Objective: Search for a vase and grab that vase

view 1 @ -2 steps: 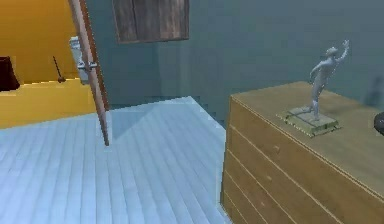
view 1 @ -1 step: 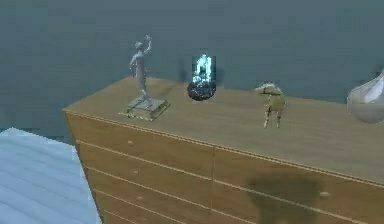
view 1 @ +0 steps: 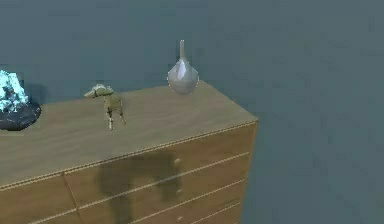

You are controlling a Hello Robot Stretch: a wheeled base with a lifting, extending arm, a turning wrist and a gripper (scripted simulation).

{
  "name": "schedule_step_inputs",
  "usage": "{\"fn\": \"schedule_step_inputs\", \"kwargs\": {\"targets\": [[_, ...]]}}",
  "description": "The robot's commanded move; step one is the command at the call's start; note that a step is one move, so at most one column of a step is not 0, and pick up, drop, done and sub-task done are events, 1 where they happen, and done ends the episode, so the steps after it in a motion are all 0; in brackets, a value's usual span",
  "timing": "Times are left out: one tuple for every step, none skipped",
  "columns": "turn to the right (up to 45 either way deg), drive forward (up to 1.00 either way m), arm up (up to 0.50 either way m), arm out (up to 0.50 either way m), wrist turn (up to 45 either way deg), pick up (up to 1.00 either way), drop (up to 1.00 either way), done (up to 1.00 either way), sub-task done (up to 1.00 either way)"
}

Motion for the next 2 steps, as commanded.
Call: {"fn": "schedule_step_inputs", "kwargs": {"targets": [[9.0,0.00,0.00,0.00,0.0,0.00,0.00,0.00,0.00],[0.0,0.50,0.00,0.00,0.0,0.00,0.00,0.00,0.00]]}}
